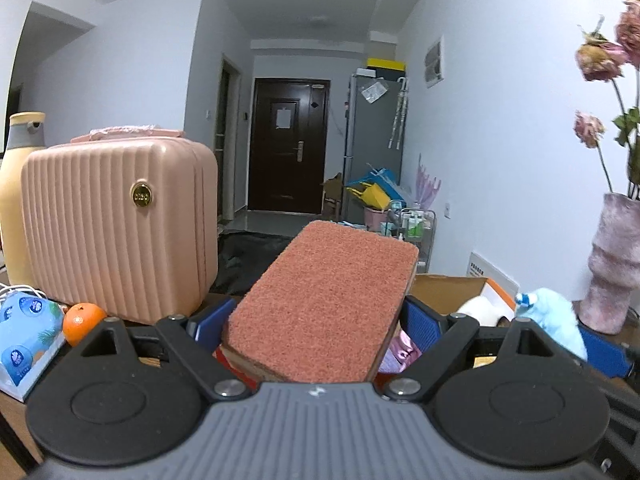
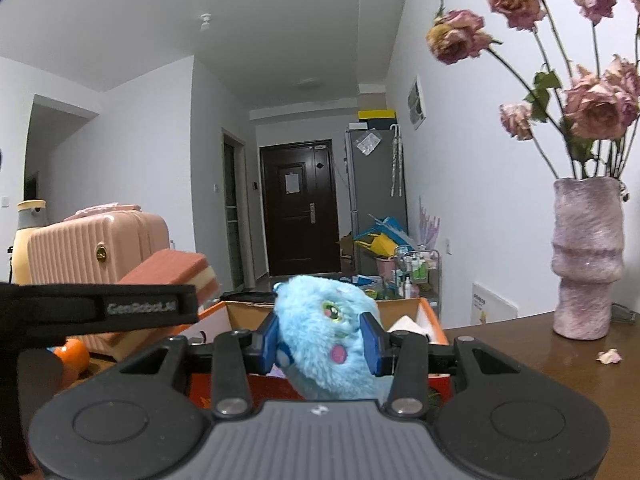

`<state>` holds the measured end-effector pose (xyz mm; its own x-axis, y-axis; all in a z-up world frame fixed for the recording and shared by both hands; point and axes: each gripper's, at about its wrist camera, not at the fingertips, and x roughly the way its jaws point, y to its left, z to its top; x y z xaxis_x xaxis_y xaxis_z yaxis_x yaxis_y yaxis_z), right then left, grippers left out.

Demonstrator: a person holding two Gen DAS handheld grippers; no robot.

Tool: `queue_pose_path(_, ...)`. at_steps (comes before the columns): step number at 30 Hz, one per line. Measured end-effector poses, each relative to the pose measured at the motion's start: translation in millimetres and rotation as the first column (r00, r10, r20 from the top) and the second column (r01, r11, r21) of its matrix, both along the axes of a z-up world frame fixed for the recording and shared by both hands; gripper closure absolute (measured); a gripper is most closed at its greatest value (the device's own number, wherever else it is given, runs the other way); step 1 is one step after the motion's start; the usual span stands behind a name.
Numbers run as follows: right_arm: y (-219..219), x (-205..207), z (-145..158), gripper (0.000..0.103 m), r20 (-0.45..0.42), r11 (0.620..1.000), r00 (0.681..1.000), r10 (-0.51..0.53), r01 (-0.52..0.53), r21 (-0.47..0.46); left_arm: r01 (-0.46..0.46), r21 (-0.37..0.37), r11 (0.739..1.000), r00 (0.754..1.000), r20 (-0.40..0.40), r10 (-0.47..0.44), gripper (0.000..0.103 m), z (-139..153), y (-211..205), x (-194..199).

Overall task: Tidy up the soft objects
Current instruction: 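Carry the plush toy and sponge block over the box with both tools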

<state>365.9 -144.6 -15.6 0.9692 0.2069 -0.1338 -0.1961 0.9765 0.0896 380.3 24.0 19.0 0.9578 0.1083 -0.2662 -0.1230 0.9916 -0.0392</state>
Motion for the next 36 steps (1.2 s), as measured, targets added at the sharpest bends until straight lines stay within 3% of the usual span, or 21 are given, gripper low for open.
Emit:
queue_pose_path(7, 11.0, 22.7, -3.5, 0.062, -0.001, 1.000, 1.000, 0.003, -0.003, -0.005, -0.031, -0.033, 0.999, 0.999, 0.010, 0.032, 0.013, 2.5, 6.6, 21.7)
queue_pose_path(24, 21.7, 73.5, -9.0, 0.062, -0.010, 0.999, 1.000, -0.027, 0.027, -0.035, -0.092, -0.036, 0.995, 0.995, 0.038, 0.093, 0.013, -0.1, 7.5, 64.9)
queue_pose_path(36, 26.4, 102.3, -14.8, 0.062, -0.056, 0.998, 0.996, -0.067, 0.068, 0.013, -0.142, -0.103, 0.984, 0.989, -0.052, 0.138, 0.013, -12.8, 17.9, 117.1)
